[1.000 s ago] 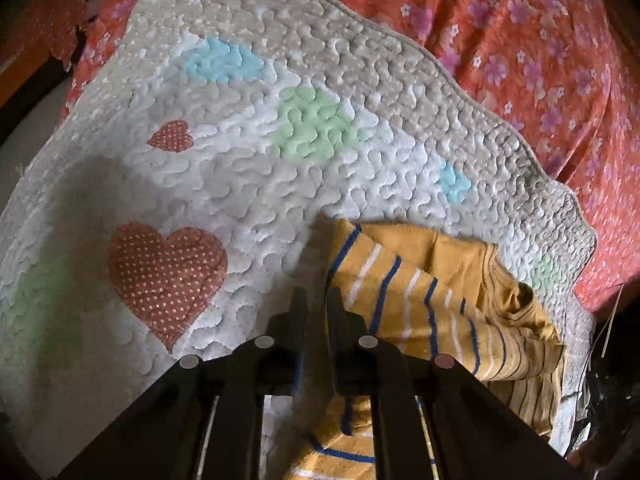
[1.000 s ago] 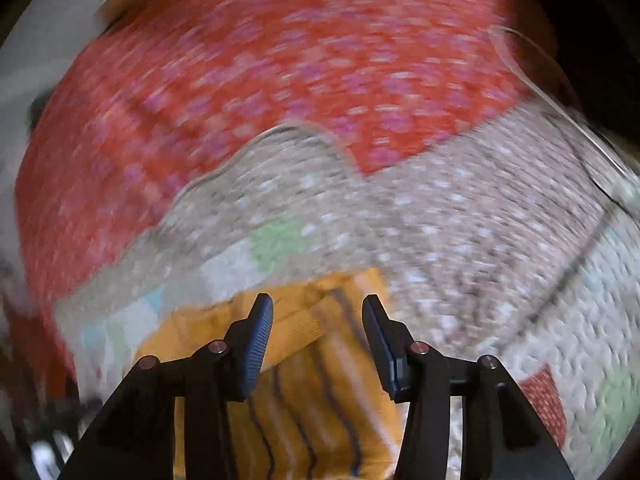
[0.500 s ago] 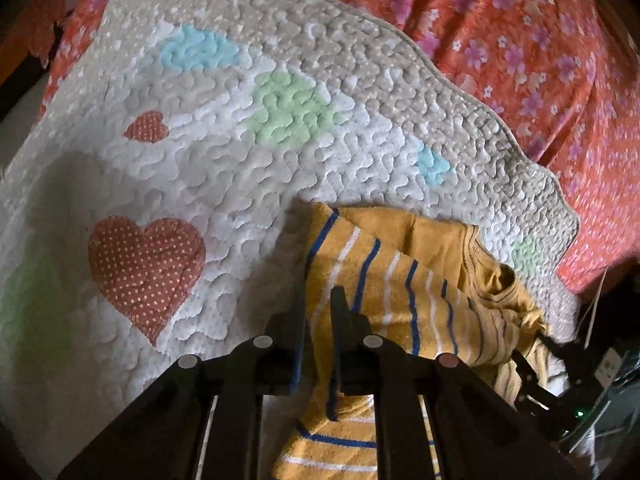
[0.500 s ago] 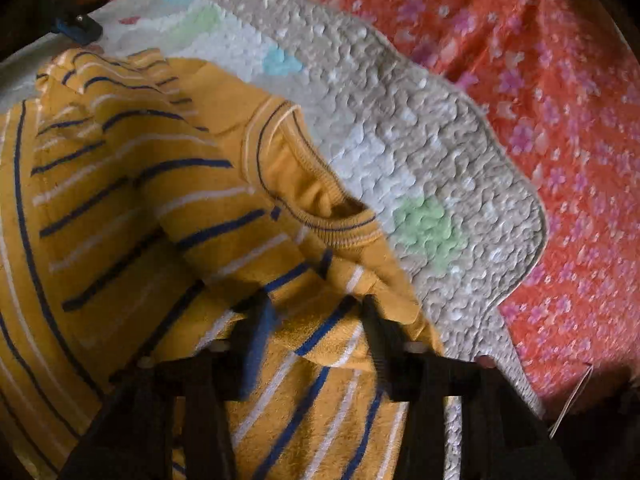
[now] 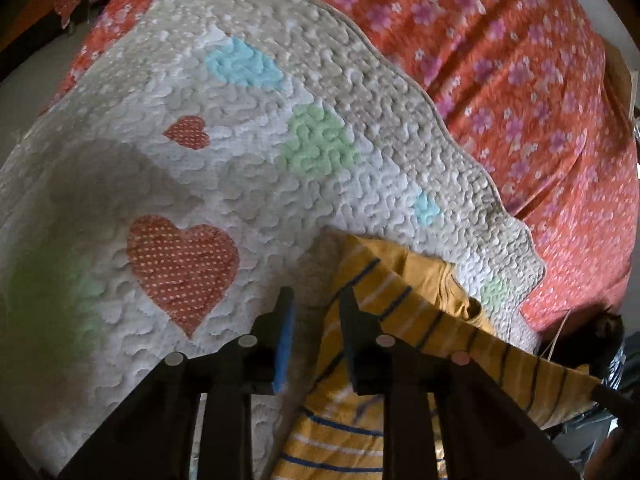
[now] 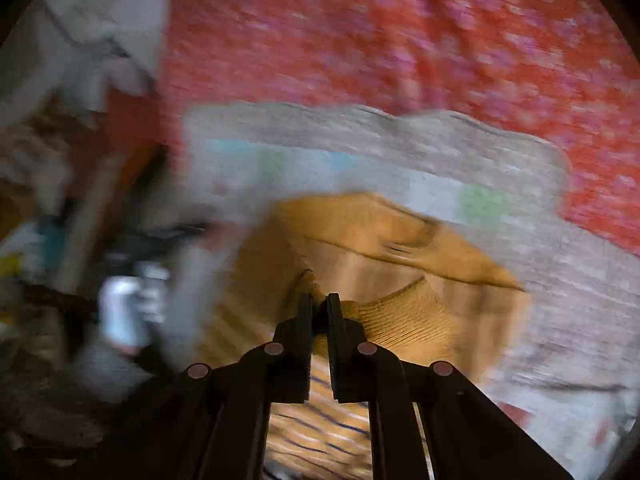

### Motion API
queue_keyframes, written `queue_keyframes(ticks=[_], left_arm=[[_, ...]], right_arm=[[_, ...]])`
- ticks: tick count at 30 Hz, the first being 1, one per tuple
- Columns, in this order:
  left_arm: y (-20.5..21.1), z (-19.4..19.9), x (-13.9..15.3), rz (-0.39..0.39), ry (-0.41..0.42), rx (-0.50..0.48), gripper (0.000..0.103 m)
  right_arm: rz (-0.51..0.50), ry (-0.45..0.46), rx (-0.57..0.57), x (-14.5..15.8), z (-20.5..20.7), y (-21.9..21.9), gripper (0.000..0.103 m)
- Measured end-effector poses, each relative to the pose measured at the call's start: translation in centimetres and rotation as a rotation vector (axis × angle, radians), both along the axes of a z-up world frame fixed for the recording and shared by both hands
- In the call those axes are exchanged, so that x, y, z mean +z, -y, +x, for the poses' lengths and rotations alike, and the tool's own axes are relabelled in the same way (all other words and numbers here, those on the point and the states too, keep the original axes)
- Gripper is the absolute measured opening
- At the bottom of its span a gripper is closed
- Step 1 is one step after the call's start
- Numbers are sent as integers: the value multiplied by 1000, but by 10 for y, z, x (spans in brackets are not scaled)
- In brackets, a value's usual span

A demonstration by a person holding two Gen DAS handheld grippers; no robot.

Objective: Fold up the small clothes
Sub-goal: 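Release the folded sweater and withdraw both tools from it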

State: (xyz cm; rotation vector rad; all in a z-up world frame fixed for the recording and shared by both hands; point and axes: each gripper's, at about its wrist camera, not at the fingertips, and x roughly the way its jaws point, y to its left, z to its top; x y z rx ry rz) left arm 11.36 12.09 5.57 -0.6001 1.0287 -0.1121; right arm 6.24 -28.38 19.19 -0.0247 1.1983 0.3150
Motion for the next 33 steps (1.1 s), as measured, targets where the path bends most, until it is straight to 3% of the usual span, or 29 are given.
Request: queue_keyframes(ticks=[1,2,3,4,5,7,11,18,21,25,27,28,29,30,33], left_arm=[[-3,-1,0,5,2,8,21],[-6,-1,1,8,3,14,23],[-9,-2,1,10,4,26,24],[-12,-3,1,10,5,34,26],[-15,-4,2,9,6,39,28],[-18,-6,3,12,11,41,31],[-18,-6,1,39,1,36,33],[-33,-6,-1,89,-37,111,33],[-48,-6,1,98,-37,147,35],[-61,-6,3,103,-38,154,37],[-65,-5,4,102,-35,152,39],[-67,-4,5,97,-36,151,39],[-68,-3,5,91,-36,150,40],[-70,-2,5,81,-38,150,40],[-72,1,5,67,-42,153,40]], right_arm=[[-146,-22,-71,-21,4,6,26],[-264,-37,-123,-36,6,10,48],[-441,-43,-185,-57,6,14,52],[-493,-39,-202,-67,4,13,51],[-484,-27,-209,-71,1,10,51],[-374,5,-202,-74,-8,-8,51],[-295,59,-59,-81,-7,-75,51],[-31,81,1,-115,49,-185,51],[-10,50,13,-139,80,-218,51],[-117,34,48,-171,117,-249,54],[-117,-17,80,-185,131,-258,55],[-106,-56,105,-190,134,-264,50],[-106,-78,131,-193,136,-271,12],[-136,-83,169,-193,139,-282,7],[-166,-31,197,-185,157,-304,6]])
